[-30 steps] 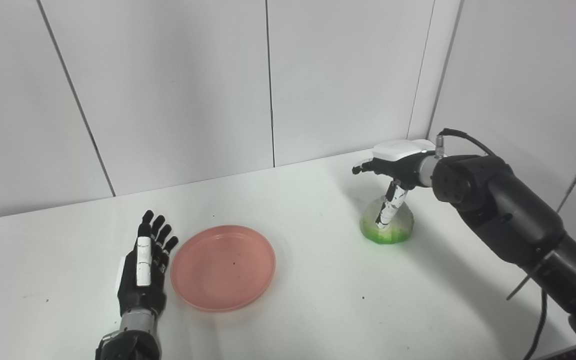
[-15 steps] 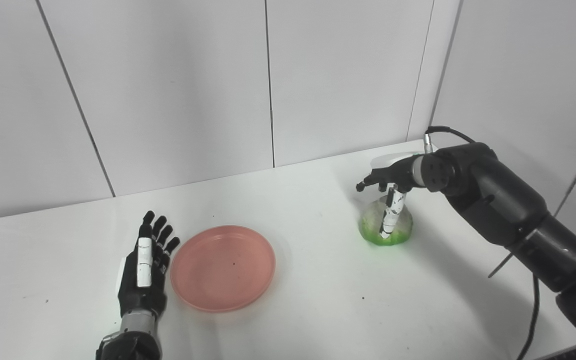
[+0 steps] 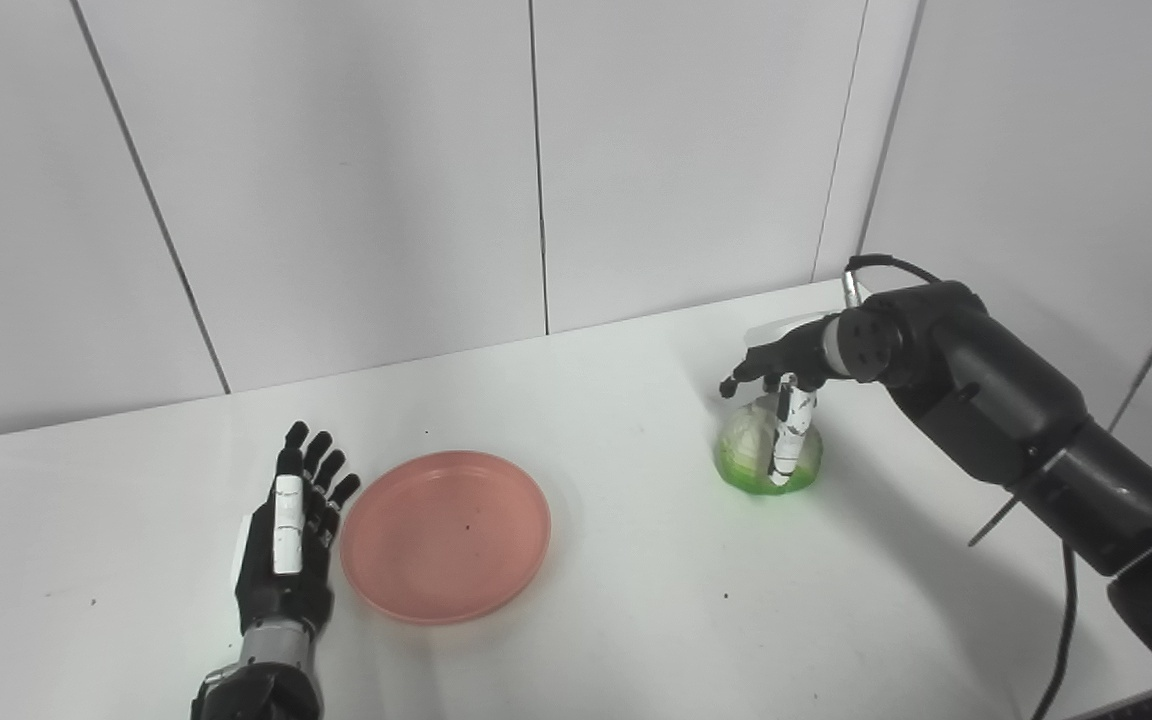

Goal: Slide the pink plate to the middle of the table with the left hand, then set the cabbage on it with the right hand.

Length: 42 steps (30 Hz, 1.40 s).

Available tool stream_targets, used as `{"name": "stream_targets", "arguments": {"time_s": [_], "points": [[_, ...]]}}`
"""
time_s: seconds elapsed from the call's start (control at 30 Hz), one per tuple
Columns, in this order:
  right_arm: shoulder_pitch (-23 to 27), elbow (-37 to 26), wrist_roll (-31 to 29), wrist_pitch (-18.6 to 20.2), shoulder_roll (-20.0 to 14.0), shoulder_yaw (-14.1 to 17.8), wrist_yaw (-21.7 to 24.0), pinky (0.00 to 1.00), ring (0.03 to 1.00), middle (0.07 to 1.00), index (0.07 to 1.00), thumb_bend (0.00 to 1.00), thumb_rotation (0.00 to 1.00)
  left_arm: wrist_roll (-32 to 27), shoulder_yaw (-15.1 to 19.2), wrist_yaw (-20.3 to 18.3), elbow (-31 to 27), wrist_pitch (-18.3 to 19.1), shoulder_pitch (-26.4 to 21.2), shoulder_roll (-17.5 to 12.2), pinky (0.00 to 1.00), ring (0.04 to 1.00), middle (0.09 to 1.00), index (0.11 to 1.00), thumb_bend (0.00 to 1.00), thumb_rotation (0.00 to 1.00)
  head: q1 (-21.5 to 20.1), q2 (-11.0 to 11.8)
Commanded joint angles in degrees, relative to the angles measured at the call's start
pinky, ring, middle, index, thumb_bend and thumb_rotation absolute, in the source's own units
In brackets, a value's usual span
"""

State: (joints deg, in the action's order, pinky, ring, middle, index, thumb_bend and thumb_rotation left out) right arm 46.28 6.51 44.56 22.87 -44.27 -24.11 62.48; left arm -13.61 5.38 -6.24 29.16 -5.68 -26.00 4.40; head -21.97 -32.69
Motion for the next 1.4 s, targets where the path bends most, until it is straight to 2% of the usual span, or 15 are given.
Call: {"name": "stream_targets", "arguments": {"time_s": [0.0,0.17,0.27,0.43,0.47,0.53,0.6,0.93,1.03,1.2,1.3,1.37], "points": [[2.98,-0.95,0.86,0.86,-1.92,0.84,-0.29,0.72,0.91,0.983,0.899,1.0,0.22,-0.04,-0.13,-0.24,0.23,1.01,0.75,-0.19,0.91,0.955,0.964,0.959,0.92,0.83,0.05,-0.01],[1.9,-1.21,1.18,0.08,-1.61,0.81,-1.41,0.74,0.916,0.981,0.893,1.0,0.21,-0.03,-0.16,-0.07,-0.06,1.22,0.92,-0.07,0.91,0.954,0.961,0.96,0.93,0.83,0.33,-0.32],[1.48,-1.14,1.62,-0.09,-1.37,0.42,-1.67,0.79,0.959,0.999,0.89,1.0,0.23,0.06,-0.23,-0.04,-0.26,1.38,1.08,-0.08,0.91,0.954,0.963,0.959,0.93,0.83,0.33,-0.32],[0.54,-0.49,3.14,-0.45,-0.85,-0.53,-2.78,0.74,0.977,1.0,0.897,1.0,0.24,0.24,-0.34,0.18,-1.0,1.67,1.37,-0.13,0.9,0.952,0.962,0.967,0.93,0.84,0.45,-0.62],[0.25,-0.33,3.58,-0.79,-0.76,-0.85,-3.29,0.64,0.883,0.977,0.885,1.0,0.25,0.06,-0.24,0.13,-0.96,1.67,1.35,-0.11,0.91,0.954,0.962,0.963,0.93,0.83,0.45,-0.62],[-0.4,0.17,3.56,-1.67,-0.56,-1.0,-4.47,0.63,0.863,0.964,0.881,1.0,0.26,-0.07,-0.17,0.0,-0.81,1.58,1.33,-0.13,0.91,0.956,0.963,0.962,0.93,0.83,0.47,-0.66],[-1.3,0.27,2.78,-2.14,-0.34,-0.25,-6.01,0.66,0.865,0.945,0.875,1.0,0.27,-0.02,-0.19,0.04,-0.81,1.61,1.34,-0.11,0.91,0.955,0.962,0.96,0.93,0.83,0.49,-0.8],[-7.5,1.22,-1.34,-5.98,0.87,3.68,-18.4,0.69,0.821,0.88,0.847,1.0,0.24,-0.05,-0.22,0.24,-1.33,2.21,1.45,0.15,0.89,0.95,0.961,0.959,0.93,0.82,0.73,-1.06],[-9.11,1.69,-2.39,-6.92,1.24,4.6,-21.84,0.63,0.783,0.854,0.826,1.0,0.21,-0.1,-0.15,0.27,-1.27,2.25,1.42,0.23,0.88,0.952,0.964,0.962,0.93,0.82,0.83,-1.1],[-11.15,2.93,-4.8,-10.41,1.97,6.45,-27.43,0.6,0.768,0.835,0.807,1.0,0.18,-0.07,-0.12,0.28,-1.13,2.17,1.34,0.34,0.86,0.948,0.962,0.955,0.92,0.82,1.02,-1.13],[-12.2,3.3,-4.94,-12.36,2.21,6.63,-30.55,0.59,0.742,0.802,0.768,0.95,0.14,-0.24,-0.08,0.17,-1.22,2.35,1.33,0.37,0.86,0.95,0.965,0.957,0.92,0.81,1.02,-1.13],[-12.36,3.91,-3.93,-13.75,2.05,5.78,-32.06,0.52,0.636,0.715,0.701,0.87,0.08,-0.12,-0.14,0.27,-1.35,2.47,1.35,0.36,0.85,0.947,0.966,0.962,0.93,0.82,1.02,-1.13]]}}
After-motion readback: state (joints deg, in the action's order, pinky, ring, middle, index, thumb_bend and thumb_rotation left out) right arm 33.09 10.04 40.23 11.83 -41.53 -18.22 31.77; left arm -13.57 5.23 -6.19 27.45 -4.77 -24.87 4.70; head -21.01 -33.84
